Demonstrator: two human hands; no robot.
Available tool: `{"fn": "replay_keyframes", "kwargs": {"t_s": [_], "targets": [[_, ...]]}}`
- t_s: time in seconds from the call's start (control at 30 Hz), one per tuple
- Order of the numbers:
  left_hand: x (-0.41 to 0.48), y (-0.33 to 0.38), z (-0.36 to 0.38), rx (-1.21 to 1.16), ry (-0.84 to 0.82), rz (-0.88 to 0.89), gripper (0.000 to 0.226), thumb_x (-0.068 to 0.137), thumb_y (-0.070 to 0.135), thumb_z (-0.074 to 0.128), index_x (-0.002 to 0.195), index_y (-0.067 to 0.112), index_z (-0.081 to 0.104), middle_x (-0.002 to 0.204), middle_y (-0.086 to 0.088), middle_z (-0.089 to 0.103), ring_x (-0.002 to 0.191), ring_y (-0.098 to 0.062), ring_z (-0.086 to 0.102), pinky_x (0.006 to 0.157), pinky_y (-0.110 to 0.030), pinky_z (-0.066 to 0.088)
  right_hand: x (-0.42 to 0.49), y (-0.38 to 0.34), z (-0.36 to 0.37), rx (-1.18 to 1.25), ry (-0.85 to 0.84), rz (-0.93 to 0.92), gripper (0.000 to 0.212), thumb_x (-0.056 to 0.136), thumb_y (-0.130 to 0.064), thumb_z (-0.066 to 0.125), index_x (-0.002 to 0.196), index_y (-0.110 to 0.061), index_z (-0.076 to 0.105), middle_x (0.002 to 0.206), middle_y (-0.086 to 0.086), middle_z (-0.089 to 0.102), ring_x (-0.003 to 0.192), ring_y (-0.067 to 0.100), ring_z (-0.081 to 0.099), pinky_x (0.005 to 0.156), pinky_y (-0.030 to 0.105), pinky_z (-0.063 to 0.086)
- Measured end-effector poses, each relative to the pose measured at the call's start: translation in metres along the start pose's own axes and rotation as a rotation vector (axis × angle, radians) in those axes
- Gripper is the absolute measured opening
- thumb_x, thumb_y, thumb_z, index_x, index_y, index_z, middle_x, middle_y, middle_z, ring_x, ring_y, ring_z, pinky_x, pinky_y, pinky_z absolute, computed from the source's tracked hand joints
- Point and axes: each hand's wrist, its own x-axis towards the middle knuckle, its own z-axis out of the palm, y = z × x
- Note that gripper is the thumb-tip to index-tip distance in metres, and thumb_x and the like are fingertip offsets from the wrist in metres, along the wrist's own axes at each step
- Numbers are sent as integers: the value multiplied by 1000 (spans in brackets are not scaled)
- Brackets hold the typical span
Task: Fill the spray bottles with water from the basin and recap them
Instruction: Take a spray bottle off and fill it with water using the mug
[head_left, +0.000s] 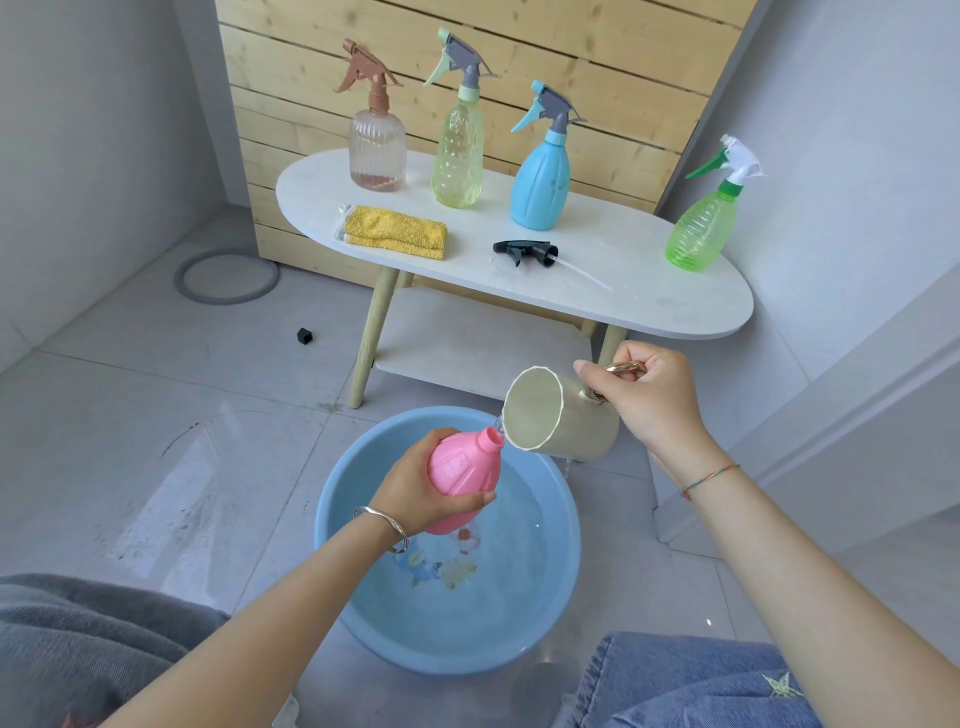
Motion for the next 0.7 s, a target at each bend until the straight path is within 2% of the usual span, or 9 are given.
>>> {"fn": "replay_keyframes", "kwargs": {"t_s": [0.17, 0.43, 0.57, 0.7], "targets": [[0, 0, 1, -4, 1, 2, 72, 59, 43, 88, 119, 31, 50, 106, 18, 58, 94, 0, 56, 77, -23, 51, 0, -3, 0, -46, -11, -12, 51, 69, -23, 77, 43, -23, 33, 41, -12, 25, 60, 18, 43, 62, 30, 30], [-2, 3, 2, -3, -4, -8, 72, 60, 45, 87, 120, 32, 49, 104, 20, 56, 93, 4, 54, 72, -18, 47, -2, -11, 2, -113, 2, -50, 55, 73, -15, 78, 49, -20, 28, 42, -10, 25, 54, 16, 26, 57, 27, 24], [-3, 4, 2, -2, -11, -9, 72, 60, 45, 87, 120, 32, 49, 104, 21, 56, 93, 5, 53, 73, -18, 48, -3, -13, 3, -137, -12, -75, 56, 73, -15, 78, 50, -20, 28, 43, -10, 24, 51, 9, 23, 52, 26, 21], [-3, 4, 2, -6, -14, -12, 72, 60, 44, 87, 120, 32, 49, 103, 21, 56, 93, 5, 54, 71, -16, 47, -4, -15, 4, -156, -18, -84, 54, 73, -17, 78, 51, -19, 29, 48, -10, 24, 51, 10, 23, 53, 27, 21]]}}
